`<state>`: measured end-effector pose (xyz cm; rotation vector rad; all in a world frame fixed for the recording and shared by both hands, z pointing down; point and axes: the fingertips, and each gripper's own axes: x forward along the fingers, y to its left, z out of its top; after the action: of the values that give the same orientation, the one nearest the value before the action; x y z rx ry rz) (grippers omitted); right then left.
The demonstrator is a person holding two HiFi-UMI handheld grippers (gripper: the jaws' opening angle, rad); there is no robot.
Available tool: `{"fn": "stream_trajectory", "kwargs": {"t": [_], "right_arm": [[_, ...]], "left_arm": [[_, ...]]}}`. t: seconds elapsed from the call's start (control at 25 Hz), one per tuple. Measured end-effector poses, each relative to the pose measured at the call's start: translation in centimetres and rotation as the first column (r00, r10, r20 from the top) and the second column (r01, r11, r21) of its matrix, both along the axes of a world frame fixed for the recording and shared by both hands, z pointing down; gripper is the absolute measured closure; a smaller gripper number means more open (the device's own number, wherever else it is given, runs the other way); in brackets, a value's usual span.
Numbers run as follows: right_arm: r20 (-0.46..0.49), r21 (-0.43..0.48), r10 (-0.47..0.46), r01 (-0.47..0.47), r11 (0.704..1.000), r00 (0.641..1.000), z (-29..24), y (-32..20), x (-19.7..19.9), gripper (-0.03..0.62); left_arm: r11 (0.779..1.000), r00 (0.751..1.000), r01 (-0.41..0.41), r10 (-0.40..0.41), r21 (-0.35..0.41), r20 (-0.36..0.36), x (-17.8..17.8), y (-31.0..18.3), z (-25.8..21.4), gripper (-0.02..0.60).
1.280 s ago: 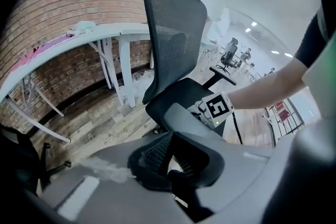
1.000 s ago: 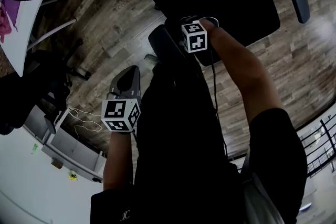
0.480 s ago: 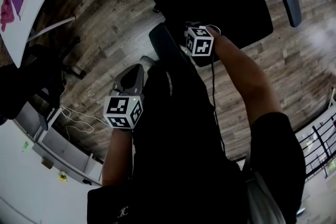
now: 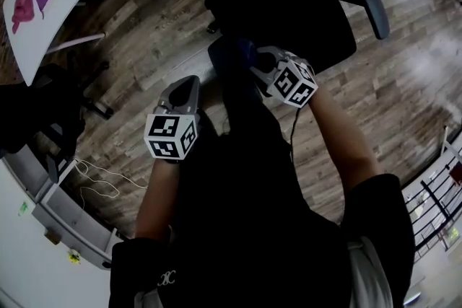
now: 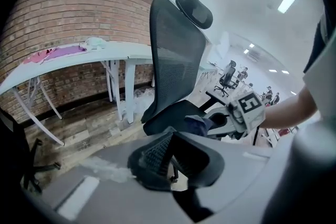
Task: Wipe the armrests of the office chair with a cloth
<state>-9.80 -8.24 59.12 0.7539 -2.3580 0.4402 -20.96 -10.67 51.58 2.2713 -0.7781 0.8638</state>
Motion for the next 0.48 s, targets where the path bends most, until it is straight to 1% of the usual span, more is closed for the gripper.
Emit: {"fn": "stream_trajectory", "kwargs": {"t": [0.12,0.32,0.4,0.48], "right_arm": [[0.022,0.038,0.092,-0.093,0.995,0.996,-2.7,0.5,-1.8,0.528],[0.012,0.041,0.211,-0.211,0.977,0.977,-5.3,1.5,-7.1,0.526],[0.028,0.048,0.280,-0.281,0.958,0.959,-5.6,0.8,-9.2,0.527],[0.064,0.035,0.373,-0.376,0.926,0.925,-5.3,-0.1,-11.3,0.526]], "left_arm": [[1.000,1.000,0.000,0.000,0.002,-0.026,-0.9,-0.7,0.2,0.575],[1.000,0.997,-0.018,0.019,0.013,-0.068,-3.4,-1.8,0.1,0.575],[1.000,0.997,-0.018,0.020,0.018,-0.079,-4.9,-3.0,0.3,0.575],[0.999,0.996,-0.033,0.035,0.022,-0.083,-6.9,-3.7,0.4,0.575]]}}
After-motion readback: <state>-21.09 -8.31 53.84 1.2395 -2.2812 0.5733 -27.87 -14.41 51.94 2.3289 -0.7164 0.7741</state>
